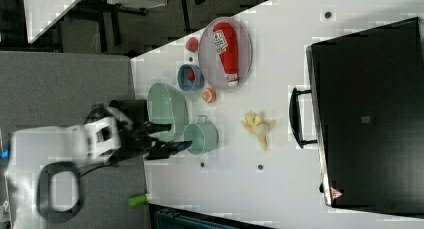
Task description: Pick Banana and place it in mug.
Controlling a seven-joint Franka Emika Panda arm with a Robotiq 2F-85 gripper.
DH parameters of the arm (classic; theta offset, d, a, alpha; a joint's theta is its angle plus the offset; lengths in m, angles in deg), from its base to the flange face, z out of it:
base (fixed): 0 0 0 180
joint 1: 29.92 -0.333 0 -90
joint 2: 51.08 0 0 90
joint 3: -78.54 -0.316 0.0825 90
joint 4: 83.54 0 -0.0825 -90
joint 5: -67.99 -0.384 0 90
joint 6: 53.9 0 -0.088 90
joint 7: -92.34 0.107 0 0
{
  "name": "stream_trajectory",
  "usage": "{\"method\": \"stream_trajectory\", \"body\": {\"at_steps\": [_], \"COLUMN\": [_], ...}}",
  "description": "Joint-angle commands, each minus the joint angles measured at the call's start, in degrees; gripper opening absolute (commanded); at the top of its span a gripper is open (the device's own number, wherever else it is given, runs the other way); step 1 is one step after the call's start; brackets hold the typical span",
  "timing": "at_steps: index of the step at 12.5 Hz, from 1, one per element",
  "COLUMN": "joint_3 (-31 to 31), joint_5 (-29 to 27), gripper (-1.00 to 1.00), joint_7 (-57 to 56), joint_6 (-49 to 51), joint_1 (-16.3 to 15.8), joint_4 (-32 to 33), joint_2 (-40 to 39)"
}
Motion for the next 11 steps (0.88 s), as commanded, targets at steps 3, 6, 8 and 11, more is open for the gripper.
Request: {"method": "stream_trajectory", "body": {"at_steps": [3, 6, 8, 11], "joint_3": [-0.41, -0.43, -0.45, -0.81], "joint_5": [-0.29, -0.29, -0.29, -0.20], "gripper": [1.00, 1.00, 1.00, 1.00], "joint_7": [-29.25, -43.48, -46.25, -46.58], "joint_6": [-8.05, -14.64, -22.04, -29.28], "joint_1": [0.20, 0.20, 0.20, 0.16], "joint_4": [0.16, 2.13, 4.25, 7.19], "joint_2": [-12.95, -18.78, -23.01, -27.27]}}
